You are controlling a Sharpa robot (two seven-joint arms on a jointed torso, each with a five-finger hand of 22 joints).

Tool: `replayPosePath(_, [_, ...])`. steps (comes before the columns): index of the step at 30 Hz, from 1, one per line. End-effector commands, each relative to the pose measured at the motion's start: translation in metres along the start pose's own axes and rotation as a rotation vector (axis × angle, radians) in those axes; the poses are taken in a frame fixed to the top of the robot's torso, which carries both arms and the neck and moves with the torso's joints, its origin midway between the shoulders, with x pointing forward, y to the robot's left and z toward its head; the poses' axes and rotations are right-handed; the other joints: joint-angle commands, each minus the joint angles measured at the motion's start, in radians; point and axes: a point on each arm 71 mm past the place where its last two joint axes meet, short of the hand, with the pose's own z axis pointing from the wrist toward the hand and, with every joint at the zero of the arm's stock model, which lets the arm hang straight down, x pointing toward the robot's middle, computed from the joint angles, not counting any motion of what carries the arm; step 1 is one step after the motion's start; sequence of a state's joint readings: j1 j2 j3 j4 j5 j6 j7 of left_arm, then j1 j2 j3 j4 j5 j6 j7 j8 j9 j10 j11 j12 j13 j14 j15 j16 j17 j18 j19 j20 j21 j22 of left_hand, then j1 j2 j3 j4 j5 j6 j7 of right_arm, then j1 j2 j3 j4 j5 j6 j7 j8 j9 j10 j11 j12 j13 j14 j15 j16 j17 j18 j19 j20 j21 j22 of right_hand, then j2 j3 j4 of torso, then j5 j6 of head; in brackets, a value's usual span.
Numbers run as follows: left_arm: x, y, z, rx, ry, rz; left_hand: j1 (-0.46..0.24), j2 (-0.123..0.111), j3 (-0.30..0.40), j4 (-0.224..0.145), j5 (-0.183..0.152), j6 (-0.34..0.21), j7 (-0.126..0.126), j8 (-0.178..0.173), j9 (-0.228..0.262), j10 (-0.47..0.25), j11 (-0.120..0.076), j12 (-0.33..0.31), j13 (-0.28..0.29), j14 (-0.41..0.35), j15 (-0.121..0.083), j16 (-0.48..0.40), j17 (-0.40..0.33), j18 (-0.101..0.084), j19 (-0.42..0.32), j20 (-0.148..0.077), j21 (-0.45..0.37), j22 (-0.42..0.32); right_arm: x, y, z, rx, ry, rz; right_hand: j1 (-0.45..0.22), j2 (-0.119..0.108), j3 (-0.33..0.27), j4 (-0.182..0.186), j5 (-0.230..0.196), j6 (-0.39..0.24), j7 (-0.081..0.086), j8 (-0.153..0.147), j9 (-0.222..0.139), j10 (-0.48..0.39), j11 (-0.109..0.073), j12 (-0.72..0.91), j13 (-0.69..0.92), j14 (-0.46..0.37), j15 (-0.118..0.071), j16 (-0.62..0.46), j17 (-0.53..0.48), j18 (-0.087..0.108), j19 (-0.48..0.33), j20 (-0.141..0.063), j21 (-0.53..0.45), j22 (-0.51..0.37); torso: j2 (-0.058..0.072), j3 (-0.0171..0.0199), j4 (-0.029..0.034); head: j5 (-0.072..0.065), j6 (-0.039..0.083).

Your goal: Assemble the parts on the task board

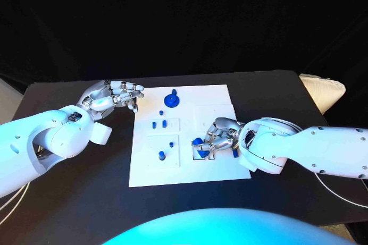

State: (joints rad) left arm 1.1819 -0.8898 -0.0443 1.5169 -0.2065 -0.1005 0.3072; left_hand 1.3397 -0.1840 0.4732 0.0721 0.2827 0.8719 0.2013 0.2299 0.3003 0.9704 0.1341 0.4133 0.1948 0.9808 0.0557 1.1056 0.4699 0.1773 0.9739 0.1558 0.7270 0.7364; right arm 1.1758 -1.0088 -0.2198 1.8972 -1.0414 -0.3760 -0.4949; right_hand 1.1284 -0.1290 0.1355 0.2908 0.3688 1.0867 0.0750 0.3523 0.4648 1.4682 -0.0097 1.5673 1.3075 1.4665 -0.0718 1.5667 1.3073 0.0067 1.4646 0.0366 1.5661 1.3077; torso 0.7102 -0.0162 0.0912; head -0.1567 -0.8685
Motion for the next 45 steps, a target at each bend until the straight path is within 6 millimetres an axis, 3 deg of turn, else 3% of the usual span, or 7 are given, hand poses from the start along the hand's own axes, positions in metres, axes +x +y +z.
replayPosePath(1, [0.002, -0.001, 0.000, 0.004, 0.012, -0.011, -0.002, 0.004, 0.001, 0.004, 0.000, -0.010, 0.000, 0.005, -0.001, -0.008, -0.001, 0.005, -0.002, -0.001, 0.006, -0.003, -0.002, 0.006, 0.005, -0.001, -0.002, -0.001, -0.002, 0.002, 0.001, -0.018, -0.036, -0.021, -0.028, 0.003, 0.001, 0.002, -0.001, 0.017, -0.021, 0.004, -0.002, 0.103, -0.008, 0.003, 0.263, 0.104, -0.008, 0.004, 0.263, -0.007, 0.106, -0.009, 0.005, 0.263, 0.000, -0.0004, -0.0013, 0.002, -0.001])
replayPosePath(4, [0.002, 0.000, 0.000, 0.004, 0.013, -0.011, 0.005, 0.010, 0.006, 0.005, 0.002, -0.009, 0.000, 0.006, -0.001, -0.008, -0.002, 0.006, -0.002, -0.002, 0.005, -0.003, -0.002, 0.006, 0.006, -0.002, -0.004, -0.002, 0.001, 0.003, 0.002, -0.022, -0.023, -0.028, -0.056, -0.005, -0.016, 0.002, 0.001, 0.016, -0.022, 0.010, 0.000, 0.103, -0.009, 0.003, 0.263, 0.104, -0.009, 0.004, 0.263, -0.007, 0.106, -0.011, 0.005, 0.263, -0.001, -0.0005, -0.0018, 0.003, -0.002])
replayPosePath(10, [0.002, 0.000, 0.000, 0.002, 0.014, -0.011, 0.006, 0.011, 0.006, 0.005, 0.002, -0.010, 0.000, 0.006, -0.001, -0.009, -0.002, 0.007, -0.002, -0.002, 0.005, -0.003, -0.002, 0.006, 0.007, -0.002, -0.004, -0.003, 0.004, 0.004, 0.002, -0.026, 0.005, -0.049, -0.119, 0.002, -0.135, 0.005, -0.195, 0.006, -0.022, 0.032, 0.006, 0.103, -0.009, 0.003, 0.263, 0.104, -0.009, 0.004, 0.263, -0.007, 0.106, -0.012, 0.005, 0.263, -0.002, 0.0005, -0.0025, 0.004, -0.003])
replayPosePath(15, [0.002, 0.000, 0.000, 0.001, 0.014, -0.011, 0.006, 0.010, 0.006, 0.006, 0.001, -0.010, 0.000, 0.006, -0.001, -0.009, -0.002, 0.007, -0.002, -0.002, 0.005, -0.003, -0.002, 0.006, 0.007, -0.002, -0.004, -0.003, 0.005, 0.004, 0.002, -0.031, 0.015, -0.071, -0.144, 0.000, -0.244, 0.007, -0.263, -0.003, -0.021, 0.045, 0.007, 0.103, -0.008, 0.003, 0.263, 0.103, -0.009, 0.003, 0.260, -0.007, 0.106, -0.011, 0.005, 0.263, -0.002, 0.0008, -0.0024, 0.004, -0.003])
replayPosePath(23, [0.002, 0.000, 0.000, 0.000, 0.014, -0.011, 0.006, 0.010, 0.006, 0.006, 0.001, -0.010, 0.000, 0.006, -0.001, -0.009, -0.002, 0.007, -0.002, -0.002, 0.005, -0.003, -0.002, 0.006, 0.007, -0.002, -0.004, -0.003, 0.004, 0.003, 0.000, -0.043, -0.001, -0.100, -0.159, 0.004, -0.259, 0.007, -0.285, -0.005, -0.021, 0.051, 0.007, 0.103, -0.008, 0.003, 0.263, 0.104, -0.008, 0.003, 0.260, -0.007, 0.106, -0.011, 0.005, 0.263, -0.001, 0.0012, -0.0020, 0.003, -0.002])
replayPosePath(38, [0.001, 0.000, 0.000, 0.000, 0.012, -0.010, 0.006, 0.010, 0.006, 0.006, 0.001, -0.010, 0.000, 0.006, -0.001, -0.009, -0.002, 0.007, -0.002, -0.002, 0.005, -0.003, -0.002, 0.006, 0.007, -0.002, -0.004, -0.003, -0.006, -0.003, -0.012, -0.144, -0.049, -0.084, -0.011, 0.043, -0.236, 0.000, -0.230, -0.015, -0.022, 0.065, 0.004, 0.103, -0.009, 0.003, 0.263, 0.103, -0.009, 0.002, 0.258, -0.007, 0.106, -0.012, 0.005, 0.263, -0.002, 0.0019, -0.0034, 0.003, 0.000])
replayPosePath(45, [0.001, 0.000, 0.000, 0.000, 0.011, -0.010, 0.006, 0.010, 0.006, 0.006, 0.001, -0.010, 0.000, 0.006, -0.001, -0.009, -0.002, 0.007, -0.002, -0.002, 0.005, -0.003, -0.002, 0.006, 0.007, -0.002, -0.004, -0.003, -0.004, -0.002, -0.015, -0.190, -0.012, -0.112, 0.114, -0.015, -0.160, 0.001, -0.275, -0.016, -0.022, 0.069, -0.006, 0.103, -0.009, 0.003, 0.263, 0.103, -0.010, 0.001, 0.258, -0.007, 0.106, -0.012, 0.005, 0.263, -0.001, 0.0024, -0.0018, 0.001, -0.002])
